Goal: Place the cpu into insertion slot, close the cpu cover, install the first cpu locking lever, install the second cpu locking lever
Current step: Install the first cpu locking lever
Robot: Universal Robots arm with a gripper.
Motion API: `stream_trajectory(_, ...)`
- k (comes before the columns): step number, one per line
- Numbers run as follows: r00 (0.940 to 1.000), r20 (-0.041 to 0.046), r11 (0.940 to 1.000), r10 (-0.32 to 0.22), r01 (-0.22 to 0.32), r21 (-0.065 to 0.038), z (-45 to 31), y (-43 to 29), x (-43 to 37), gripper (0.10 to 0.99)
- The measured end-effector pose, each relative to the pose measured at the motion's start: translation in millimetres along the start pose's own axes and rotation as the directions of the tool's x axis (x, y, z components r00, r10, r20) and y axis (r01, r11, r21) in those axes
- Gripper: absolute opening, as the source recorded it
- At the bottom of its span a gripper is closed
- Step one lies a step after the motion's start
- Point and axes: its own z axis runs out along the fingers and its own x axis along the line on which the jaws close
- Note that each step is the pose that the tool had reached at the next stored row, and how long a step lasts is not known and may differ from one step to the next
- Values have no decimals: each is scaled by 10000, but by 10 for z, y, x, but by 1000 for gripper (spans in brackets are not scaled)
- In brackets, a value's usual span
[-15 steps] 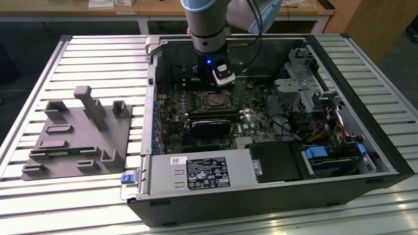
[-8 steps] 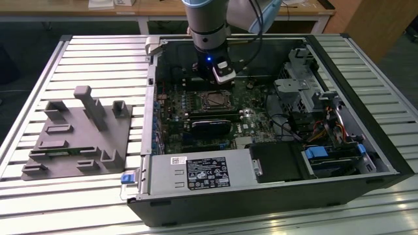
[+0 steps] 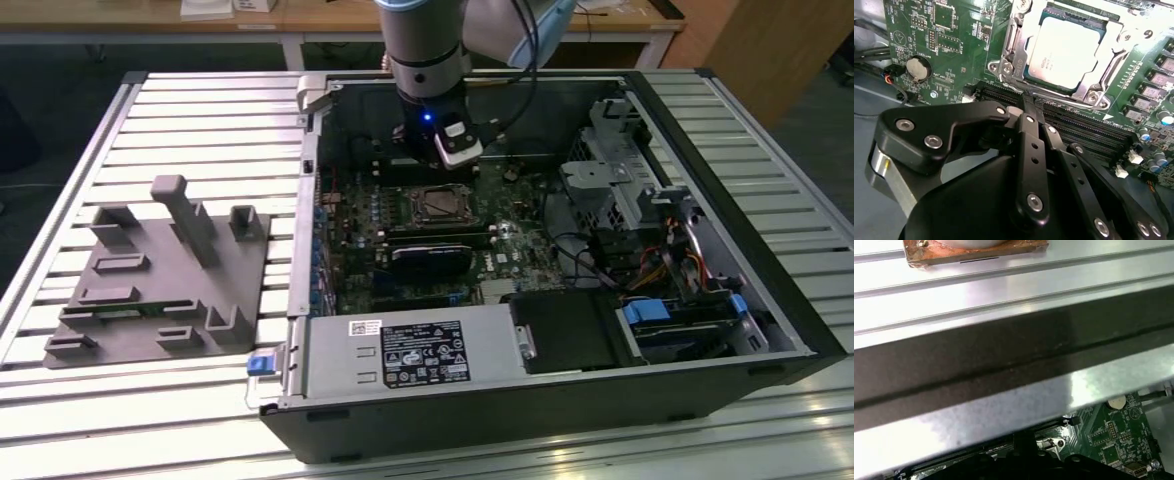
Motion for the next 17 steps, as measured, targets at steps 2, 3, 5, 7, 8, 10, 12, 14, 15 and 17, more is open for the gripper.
stream_trajectory(2,10000,-37,10000,0,0,29,1,0,-1,106)
stream_trajectory(3,9999,-109,10000,6,-5,88,2,0,-2,106)
stream_trajectory(5,9997,-246,9997,11,-6,237,7,1,-7,106)
stream_trajectory(7,9995,-309,9993,4,8,384,12,2,-12,106)
stream_trajectory(8,9995,-321,9991,0,14,430,13,2,-14,106)
stream_trajectory(10,9994,-341,9987,-7,24,505,13,-5,-19,106)
stream_trajectory(12,9993,-365,9985,-9,29,555,12,-25,-28,106)
stream_trajectory(14,9993,-384,9983,-9,32,590,10,-57,-38,106)
stream_trajectory(15,9992,-393,9981,-10,34,608,8,-74,-44,106)
stream_trajectory(17,9992,-406,9980,-12,38,638,4,-112,-55,106)
